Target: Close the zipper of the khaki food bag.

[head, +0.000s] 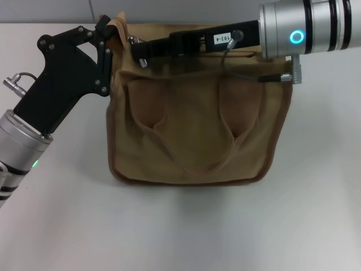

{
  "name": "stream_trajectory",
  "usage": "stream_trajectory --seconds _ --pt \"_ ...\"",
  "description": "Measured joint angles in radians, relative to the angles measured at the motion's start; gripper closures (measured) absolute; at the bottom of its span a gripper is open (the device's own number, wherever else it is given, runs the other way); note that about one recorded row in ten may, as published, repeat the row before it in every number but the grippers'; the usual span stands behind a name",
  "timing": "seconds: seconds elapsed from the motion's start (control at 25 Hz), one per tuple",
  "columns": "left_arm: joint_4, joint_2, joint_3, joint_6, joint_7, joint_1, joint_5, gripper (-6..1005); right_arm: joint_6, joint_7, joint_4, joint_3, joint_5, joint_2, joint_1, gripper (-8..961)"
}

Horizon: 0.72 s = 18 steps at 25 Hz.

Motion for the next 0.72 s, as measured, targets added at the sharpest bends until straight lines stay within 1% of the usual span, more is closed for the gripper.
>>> stream_trajectory --seconds 0.16,0.2,0.24,0.28,0.4,0.72 --pt "-0.006 0.0 -0.005 -0.008 -0.002 0.003 -0.003 988 0.001 -0.035 -0.012 0.0 0.001 0.0 -0.023 947" --pt "-0.008 0.0 -0.008 -0.01 -0.003 0.007 -0.004 988 0.003 -0.041 -0.02 0.001 0.001 -0.001 -0.037 950" --pt "-0.009 0.0 -0.018 -0.011 -0.003 0.017 -0.005 988 0.013 -0.051 -0.037 0.006 0.001 -0.002 -0.068 946" --pt "-0.009 0.0 -0.018 -0.011 -0.003 0.017 -0.005 988 0.013 -0.051 -0.037 0.006 0.001 -0.002 -0.068 942" --pt "-0.01 0.0 -0.035 -0.012 -0.005 0.035 -0.005 988 0.019 -0.07 -0.062 0.018 0.003 -0.005 -0.123 930" --pt "0.003 0.006 -0.08 -0.034 -0.053 0.067 -0.006 987 -0.018 -0.094 -0.152 0.074 0.008 -0.011 -0.282 899"
